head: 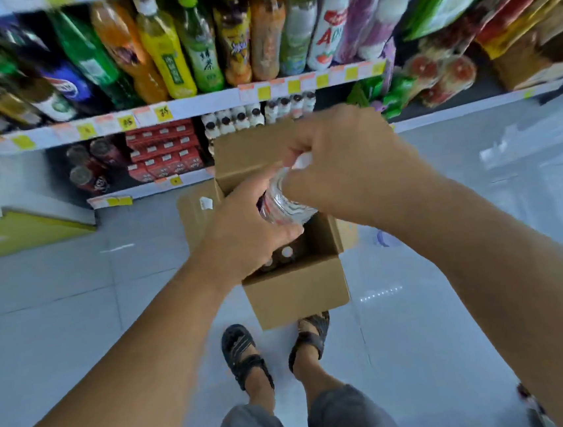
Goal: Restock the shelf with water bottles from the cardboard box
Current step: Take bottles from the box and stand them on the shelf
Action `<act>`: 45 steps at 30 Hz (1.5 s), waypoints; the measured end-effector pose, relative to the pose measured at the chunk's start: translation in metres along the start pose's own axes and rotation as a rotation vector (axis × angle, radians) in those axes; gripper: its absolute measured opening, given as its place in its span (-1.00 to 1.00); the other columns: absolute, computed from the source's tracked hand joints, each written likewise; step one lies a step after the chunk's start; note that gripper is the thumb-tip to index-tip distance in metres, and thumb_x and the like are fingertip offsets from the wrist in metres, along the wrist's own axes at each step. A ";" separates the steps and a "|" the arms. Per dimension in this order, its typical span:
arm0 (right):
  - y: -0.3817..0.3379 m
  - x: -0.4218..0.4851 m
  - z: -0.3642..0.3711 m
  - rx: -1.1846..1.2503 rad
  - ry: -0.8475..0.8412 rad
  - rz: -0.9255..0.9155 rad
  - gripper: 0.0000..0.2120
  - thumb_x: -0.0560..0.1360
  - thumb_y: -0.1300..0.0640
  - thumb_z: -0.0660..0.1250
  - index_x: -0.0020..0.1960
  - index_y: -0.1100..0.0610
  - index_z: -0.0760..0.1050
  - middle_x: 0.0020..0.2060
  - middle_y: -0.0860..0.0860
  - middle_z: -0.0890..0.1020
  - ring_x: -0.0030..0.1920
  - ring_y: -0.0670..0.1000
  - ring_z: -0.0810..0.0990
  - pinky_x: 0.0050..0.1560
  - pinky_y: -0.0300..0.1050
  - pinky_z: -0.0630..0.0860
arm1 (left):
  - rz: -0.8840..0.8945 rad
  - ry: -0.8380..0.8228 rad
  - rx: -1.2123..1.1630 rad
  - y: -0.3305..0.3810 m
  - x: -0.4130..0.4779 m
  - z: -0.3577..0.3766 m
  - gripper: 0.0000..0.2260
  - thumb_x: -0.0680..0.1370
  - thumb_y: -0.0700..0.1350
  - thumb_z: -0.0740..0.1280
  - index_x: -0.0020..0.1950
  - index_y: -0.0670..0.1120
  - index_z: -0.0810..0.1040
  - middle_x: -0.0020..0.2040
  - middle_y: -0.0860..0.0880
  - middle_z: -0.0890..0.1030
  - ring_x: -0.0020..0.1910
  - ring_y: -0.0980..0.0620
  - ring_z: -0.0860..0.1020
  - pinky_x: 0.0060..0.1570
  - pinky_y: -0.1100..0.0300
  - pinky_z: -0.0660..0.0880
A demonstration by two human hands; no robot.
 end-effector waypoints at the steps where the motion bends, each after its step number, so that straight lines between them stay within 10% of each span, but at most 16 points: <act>1: -0.016 -0.006 -0.025 0.032 0.039 -0.014 -0.84 0.40 0.06 0.37 -0.08 0.09 0.63 -0.18 0.01 0.62 -0.13 0.03 0.57 -0.24 -0.17 0.48 | 0.038 0.008 -0.017 0.022 -0.012 -0.007 -0.35 0.40 -0.24 0.52 0.40 0.13 0.40 0.12 0.23 0.62 0.10 0.31 0.57 0.08 0.38 0.51; 10: -0.142 -0.085 -0.205 0.056 0.349 -0.169 -0.85 0.39 0.10 0.36 -0.11 0.15 0.64 -0.30 0.08 0.59 -0.29 0.05 0.50 -0.39 -0.23 0.30 | 0.344 -0.064 -0.084 0.204 -0.115 -0.071 -0.32 0.32 -0.28 0.57 0.38 -0.05 0.38 0.20 -0.01 0.64 0.20 0.03 0.60 0.22 -0.01 0.51; 14: -0.174 -0.114 -0.267 0.265 0.520 -0.185 -0.85 0.45 0.03 0.38 -0.05 0.09 0.61 -0.41 -0.15 0.47 -0.38 -0.20 0.41 -0.32 -0.27 0.32 | 0.444 -0.092 -0.107 0.277 -0.162 -0.097 -0.38 0.25 -0.16 0.59 0.27 0.00 0.48 0.06 -0.02 0.68 -0.01 -0.03 0.66 -0.06 0.01 0.59; 18: -0.181 -0.144 -0.285 0.544 0.569 -0.172 -0.51 0.52 -0.20 0.33 0.40 -0.08 0.41 -0.09 -0.15 0.61 -0.11 -0.19 0.59 -0.09 -0.16 0.54 | 0.539 -0.109 -0.184 0.342 -0.199 -0.123 -0.58 0.35 -0.26 0.50 0.18 -0.15 0.53 -0.16 -0.03 0.67 -0.34 0.03 0.59 -0.37 0.23 0.50; 24: -0.231 -0.155 -0.266 0.639 0.452 -0.256 -0.17 0.38 -0.21 0.49 0.41 -0.47 0.00 0.17 -0.35 0.45 0.15 -0.28 0.48 -0.03 -0.28 0.46 | 0.578 0.096 -0.111 0.410 -0.236 -0.166 -0.48 0.37 -0.15 0.56 0.29 0.03 0.50 -0.09 0.05 0.69 -0.25 0.07 0.63 -0.34 0.21 0.47; 31: -0.271 -0.135 -0.316 0.768 0.482 -0.367 -0.28 0.38 0.07 0.56 0.37 -0.31 0.27 -0.11 -0.29 0.63 -0.12 -0.26 0.63 -0.11 -0.24 0.56 | 0.686 0.096 0.011 0.460 -0.272 -0.208 -0.63 0.46 0.09 0.38 0.27 0.12 0.53 0.07 0.07 0.69 0.04 0.09 0.66 0.00 0.13 0.60; 40: -0.299 -0.073 -0.380 0.918 0.358 -0.547 -0.36 0.29 0.10 0.61 0.28 -0.11 0.43 0.02 -0.08 0.71 0.03 -0.02 0.70 0.16 0.15 0.58 | 0.705 0.118 -0.284 0.514 -0.262 -0.263 -0.58 0.52 0.11 0.25 0.32 -0.03 0.56 0.24 -0.26 0.59 0.14 -0.27 0.57 0.14 -0.25 0.49; 45: -0.310 -0.040 -0.397 0.976 0.322 -0.596 -0.42 0.34 0.17 0.59 0.27 -0.12 0.45 -0.01 -0.04 0.72 -0.01 -0.02 0.71 0.11 0.10 0.62 | 0.710 0.096 -0.270 0.527 -0.247 -0.283 -0.70 0.50 -0.05 0.33 0.22 0.01 0.62 -0.04 -0.13 0.69 0.03 -0.16 0.65 0.05 -0.15 0.54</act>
Point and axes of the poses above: each hand's wrist, its own x-axis towards the middle knuckle, its own z-axis out of the palm, y = z × x, the point moved 4 cm from there along x, towards the middle knuckle
